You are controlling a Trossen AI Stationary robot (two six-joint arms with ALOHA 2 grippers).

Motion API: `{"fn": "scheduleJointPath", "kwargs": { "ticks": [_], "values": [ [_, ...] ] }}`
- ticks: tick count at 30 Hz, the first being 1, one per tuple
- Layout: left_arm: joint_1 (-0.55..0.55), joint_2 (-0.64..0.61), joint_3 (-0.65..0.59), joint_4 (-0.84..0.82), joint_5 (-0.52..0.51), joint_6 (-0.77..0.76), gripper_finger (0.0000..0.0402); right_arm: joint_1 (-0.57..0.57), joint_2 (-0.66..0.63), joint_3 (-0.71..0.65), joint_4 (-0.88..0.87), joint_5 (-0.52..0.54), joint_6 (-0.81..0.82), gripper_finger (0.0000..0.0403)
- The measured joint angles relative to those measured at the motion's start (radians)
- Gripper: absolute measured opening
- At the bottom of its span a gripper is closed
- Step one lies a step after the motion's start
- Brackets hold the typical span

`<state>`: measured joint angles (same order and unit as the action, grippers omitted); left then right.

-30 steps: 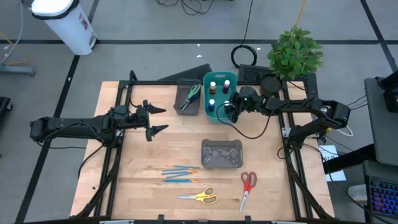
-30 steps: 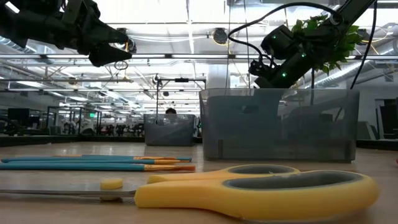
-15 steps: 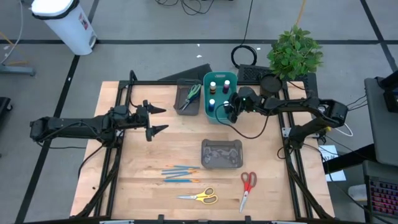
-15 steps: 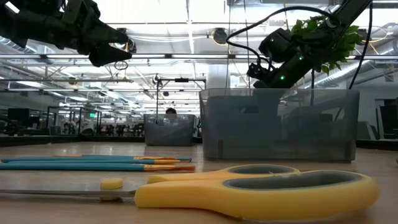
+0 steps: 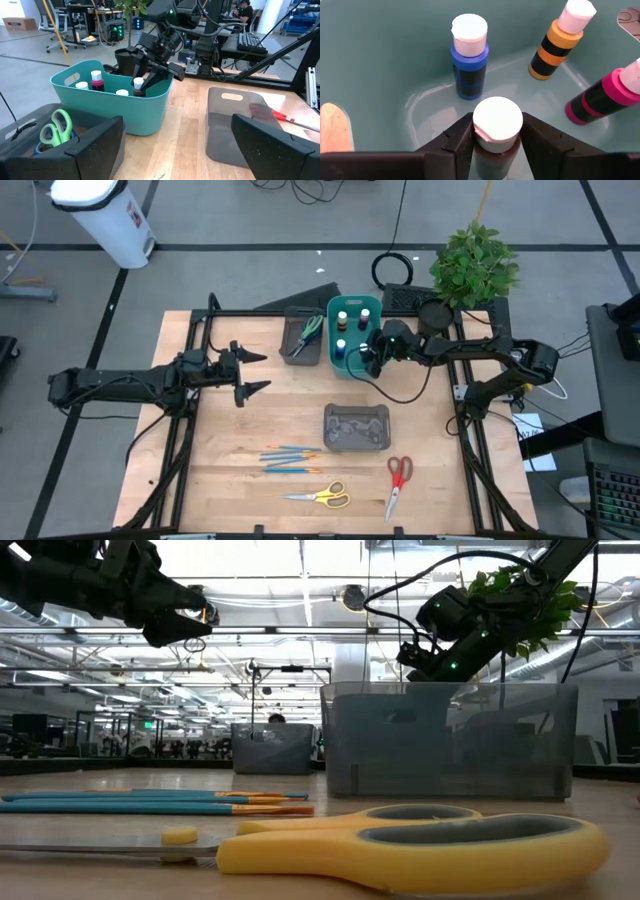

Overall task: Pick & Place Paint Supplies
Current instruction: Put the brown paint bottle into the green bin, then put the red scissors into the top black bin

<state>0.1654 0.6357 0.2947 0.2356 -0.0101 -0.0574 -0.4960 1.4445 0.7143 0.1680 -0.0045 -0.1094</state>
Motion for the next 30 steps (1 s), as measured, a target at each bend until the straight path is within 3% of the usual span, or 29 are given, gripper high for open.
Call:
{"fn": "scheduleJointPath", "kwargs": {
  "ticks": [9, 20, 30],
  "values": [
    [0.000, 0.000, 0.000, 0.000, 0.000, -0.001, 0.0379, 0.000, -0.027, -0.002, -0.007, 0.002, 0.018, 0.0188],
    [0.000, 0.000, 0.000, 0.001, 0.000, -0.004, 0.0379, 0.022, -0.159, -0.002, -0.006, 0.001, 0.019, 0.0216],
    [0.000, 0.000, 0.000, 0.001, 0.000, -0.024, 0.0379, 0.185, -0.321, -0.002, 0.022, -0.001, 0.086, 0.0216]
  ]
}}
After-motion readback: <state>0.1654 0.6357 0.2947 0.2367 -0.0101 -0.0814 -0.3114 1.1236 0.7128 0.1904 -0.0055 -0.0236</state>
